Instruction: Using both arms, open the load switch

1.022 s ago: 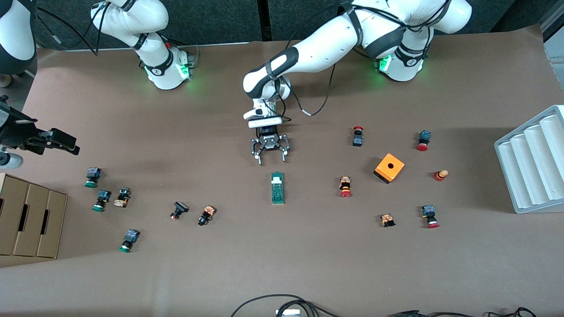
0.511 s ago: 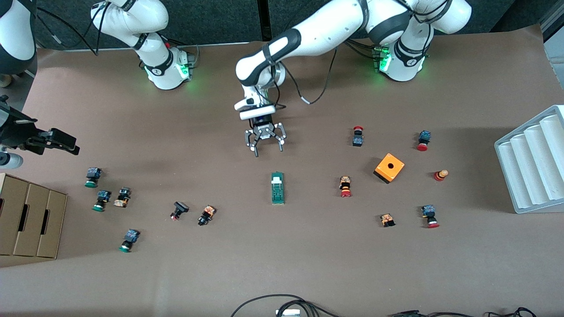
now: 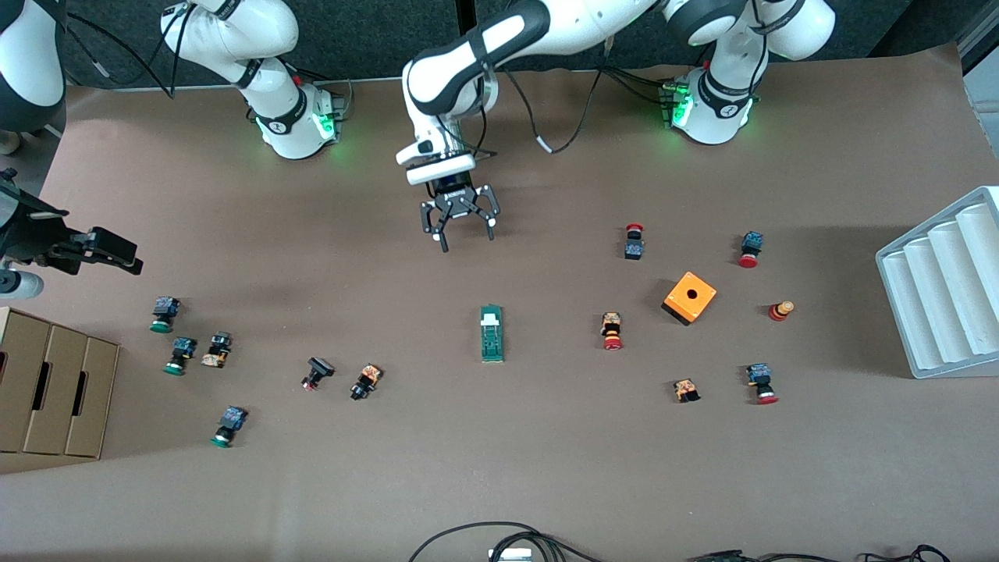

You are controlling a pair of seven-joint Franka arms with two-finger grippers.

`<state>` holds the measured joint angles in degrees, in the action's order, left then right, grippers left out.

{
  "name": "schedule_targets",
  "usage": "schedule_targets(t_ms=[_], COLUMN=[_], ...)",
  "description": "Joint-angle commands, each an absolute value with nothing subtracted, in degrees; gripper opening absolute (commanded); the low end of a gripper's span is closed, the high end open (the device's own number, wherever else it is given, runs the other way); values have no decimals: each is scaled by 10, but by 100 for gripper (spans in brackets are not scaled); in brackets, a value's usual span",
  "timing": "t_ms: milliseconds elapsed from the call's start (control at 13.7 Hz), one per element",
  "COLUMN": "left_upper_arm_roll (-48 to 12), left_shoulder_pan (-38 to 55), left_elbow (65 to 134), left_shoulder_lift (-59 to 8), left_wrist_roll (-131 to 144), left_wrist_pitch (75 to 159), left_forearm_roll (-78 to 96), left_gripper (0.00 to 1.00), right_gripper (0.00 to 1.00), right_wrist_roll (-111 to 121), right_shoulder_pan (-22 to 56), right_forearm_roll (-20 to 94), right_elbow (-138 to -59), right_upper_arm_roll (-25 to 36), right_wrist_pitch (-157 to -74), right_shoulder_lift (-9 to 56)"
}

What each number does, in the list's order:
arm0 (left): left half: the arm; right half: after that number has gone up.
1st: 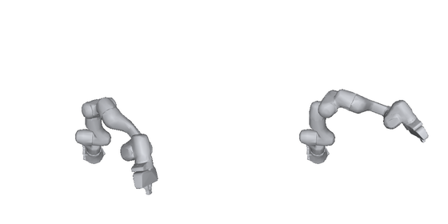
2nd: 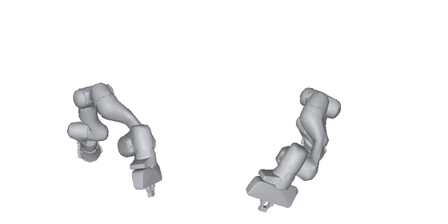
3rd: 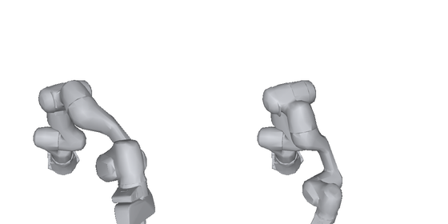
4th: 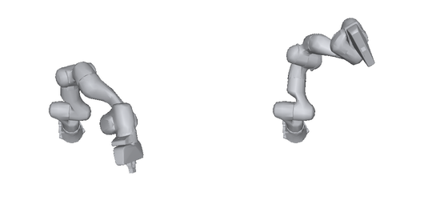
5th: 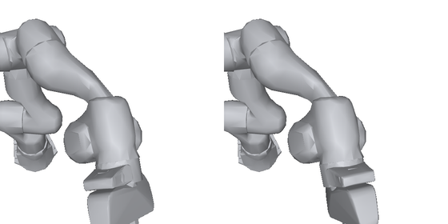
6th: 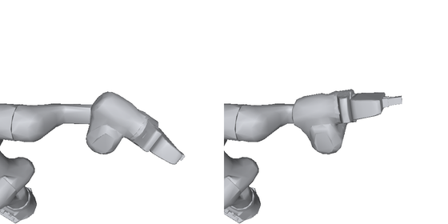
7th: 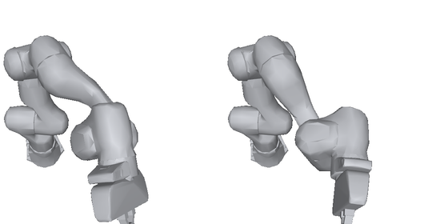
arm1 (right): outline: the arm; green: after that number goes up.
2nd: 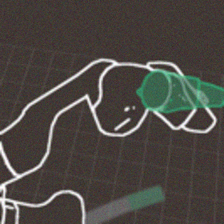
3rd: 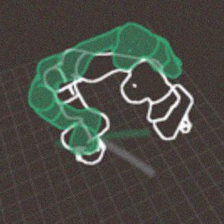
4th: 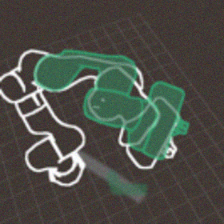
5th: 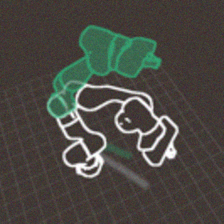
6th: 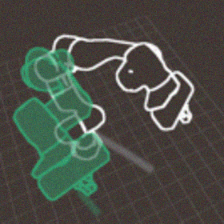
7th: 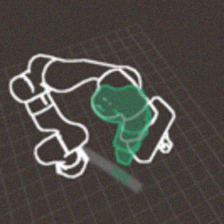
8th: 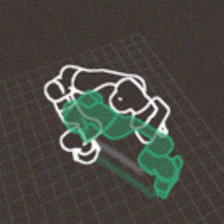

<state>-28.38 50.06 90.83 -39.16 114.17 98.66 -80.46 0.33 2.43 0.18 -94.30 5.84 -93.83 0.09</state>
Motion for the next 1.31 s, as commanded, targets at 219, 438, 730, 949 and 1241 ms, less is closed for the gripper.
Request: schedule_targets(t_ms=[219, 438, 730, 949, 1241], left_upper_arm_roll=[-279, -279, -278, -278, -276], left_shoulder_pan=[495, 469, 433, 387, 315], left_elbow=[864, 846, 810, 797, 790], left_shoulder_lift=[-284, -241, -212, -182, -135], left_wrist_roll=[942, 854, 756, 668, 542], left_wrist_pitch=[1002, 1002, 998, 998, 1000], left_forearm_roll=[-633, -564, -489, -423, -346], left_gripper=[100, 100, 100, 100, 100], right_gripper=[99, 99, 99, 99, 99], right_wrist_roll=[5, 4, 4, 4, 4], right_shoulder_pan=[38, 40, 40, 40, 40], right_forearm_roll=[-8, -9, -9, -9, -10], right_elbow=[-932, -932, -932, -932, -932], right_upper_arm_roll=[60, 60, 60, 60, 60], right_wrist_pitch=[-942, -949, -949, -949, -949], right_shoulder_lift=[7, 7, 7, 7, 7])
